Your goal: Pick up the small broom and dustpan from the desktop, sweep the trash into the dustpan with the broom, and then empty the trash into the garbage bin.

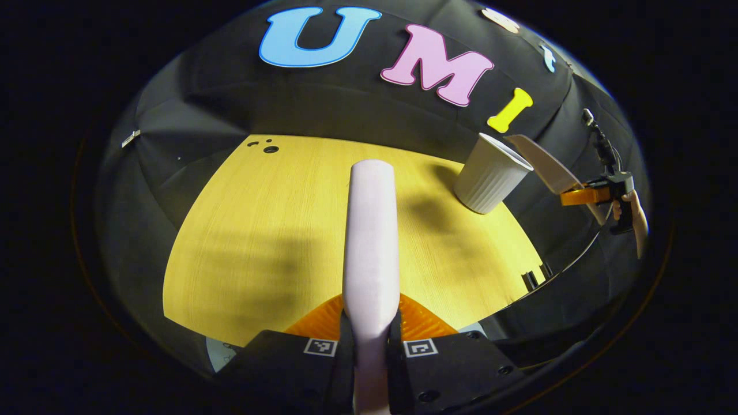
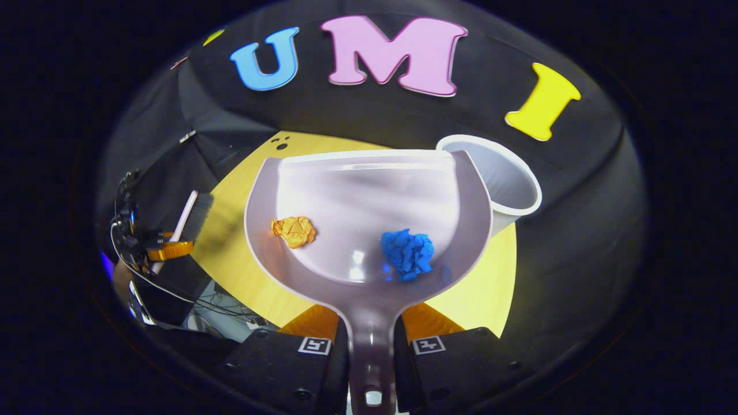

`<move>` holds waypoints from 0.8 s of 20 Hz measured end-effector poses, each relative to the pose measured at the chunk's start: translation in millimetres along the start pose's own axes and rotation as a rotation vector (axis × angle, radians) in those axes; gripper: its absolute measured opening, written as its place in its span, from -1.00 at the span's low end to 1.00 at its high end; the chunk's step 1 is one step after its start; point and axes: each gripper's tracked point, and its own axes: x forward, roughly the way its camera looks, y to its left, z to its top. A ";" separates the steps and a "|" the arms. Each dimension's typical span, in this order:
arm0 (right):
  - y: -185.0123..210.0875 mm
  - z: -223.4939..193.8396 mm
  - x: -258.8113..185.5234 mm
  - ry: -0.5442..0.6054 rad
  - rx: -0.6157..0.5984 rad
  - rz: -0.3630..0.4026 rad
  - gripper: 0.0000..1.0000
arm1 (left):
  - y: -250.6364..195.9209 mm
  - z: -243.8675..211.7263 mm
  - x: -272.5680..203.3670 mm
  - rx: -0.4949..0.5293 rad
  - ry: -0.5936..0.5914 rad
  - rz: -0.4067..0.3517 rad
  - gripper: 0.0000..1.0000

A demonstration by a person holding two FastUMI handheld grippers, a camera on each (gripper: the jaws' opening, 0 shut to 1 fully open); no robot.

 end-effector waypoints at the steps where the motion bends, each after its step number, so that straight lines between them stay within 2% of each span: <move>1: -12.7 5.1 -6.8 0.000 0.016 0.001 -0.27 | -3.8 4.7 1.3 -0.002 0.001 0.010 -0.44; 5: -77.9 33.1 -20.9 -0.008 0.029 -0.045 -0.28 | -8.7 14.4 4.6 -0.030 -0.002 0.028 -0.46; 9: -145.6 69.8 -21.4 -0.035 0.030 -0.103 -0.28 | -22.1 22.0 14.1 -0.118 -0.023 0.041 -0.44; 13: -211.9 108.8 -7.9 -0.036 -0.100 -0.189 -0.28 | -28.8 29.3 24.6 -0.190 -0.030 0.080 -0.45; 16: -241.0 130.1 6.3 -0.024 -0.129 -0.176 -0.28 | -32.7 37.2 28.7 -0.216 -0.036 0.129 -0.45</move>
